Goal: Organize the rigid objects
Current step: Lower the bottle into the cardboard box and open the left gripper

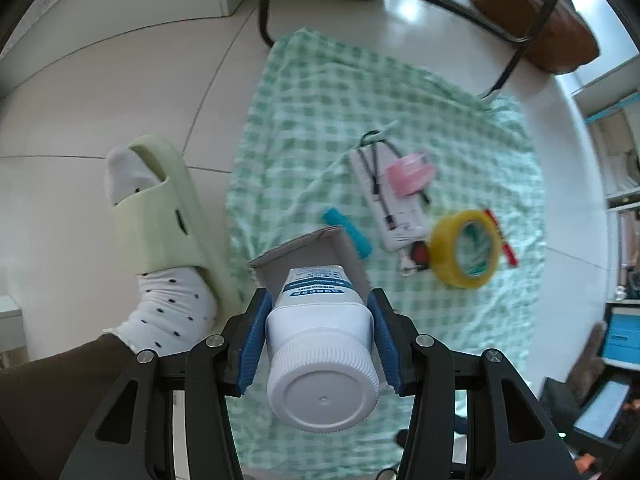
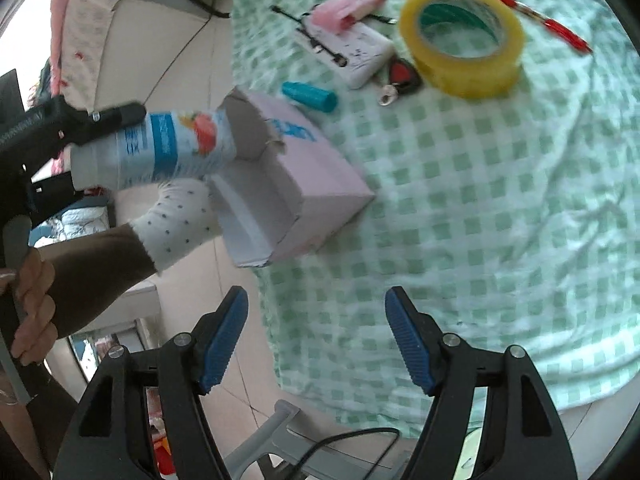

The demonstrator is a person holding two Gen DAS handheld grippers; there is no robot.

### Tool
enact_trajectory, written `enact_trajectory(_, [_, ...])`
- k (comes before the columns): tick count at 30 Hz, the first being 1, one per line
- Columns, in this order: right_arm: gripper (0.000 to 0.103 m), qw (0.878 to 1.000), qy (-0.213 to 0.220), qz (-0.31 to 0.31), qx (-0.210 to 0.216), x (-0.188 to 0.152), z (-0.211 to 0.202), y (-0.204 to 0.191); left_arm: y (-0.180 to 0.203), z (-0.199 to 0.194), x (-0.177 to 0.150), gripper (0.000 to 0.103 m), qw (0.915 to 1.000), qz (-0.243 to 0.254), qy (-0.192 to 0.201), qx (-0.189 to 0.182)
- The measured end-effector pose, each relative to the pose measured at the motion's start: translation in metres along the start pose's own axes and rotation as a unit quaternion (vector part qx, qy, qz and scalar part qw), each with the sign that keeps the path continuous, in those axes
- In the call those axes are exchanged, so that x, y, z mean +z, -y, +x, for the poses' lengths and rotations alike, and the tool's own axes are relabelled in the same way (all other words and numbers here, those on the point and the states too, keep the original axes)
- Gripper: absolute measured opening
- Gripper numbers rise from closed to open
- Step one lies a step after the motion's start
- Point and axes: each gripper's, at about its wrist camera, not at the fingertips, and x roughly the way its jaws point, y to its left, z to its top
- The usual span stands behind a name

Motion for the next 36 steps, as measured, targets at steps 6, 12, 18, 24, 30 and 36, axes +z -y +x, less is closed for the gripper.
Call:
enact_trajectory(6, [0.073,0.999,0.002,0.017,-0.040,0.001,-0.005,0.014,0.009,0.034,0.019,0.047,0.9995,0.018,-0.020,0.016])
enact_trajectory(12, [0.073,0.998,0.004,0.023,-0.061,0.001,-0.009,0.020,0.009,0.062,0.023,0.047,0.9985,0.008,-0.036,0.040])
enact_trajectory(18, [0.073,0.997,-0.003,0.035,-0.074,-0.002,-0.008,0.025,0.005,0.079,0.032,0.048,0.9973,-0.023,-0.060,0.037])
enact_trajectory(24, [0.082,0.995,-0.006,0.038,-0.090,-0.001,-0.010,0.030,0.000,0.080,0.037,0.051,0.9959,-0.042,-0.052,0.060])
enact_trajectory(30, [0.091,0.989,-0.010,0.010,-0.150,0.005,-0.008,0.032,0.012,0.050,0.040,0.081,0.9982,-0.031,-0.006,0.051])
enact_trajectory(36, [0.097,0.959,-0.033,-0.063,-0.275,0.022,-0.001,0.044,0.018,0.028,0.025,0.081,0.9989,-0.029,-0.020,0.030])
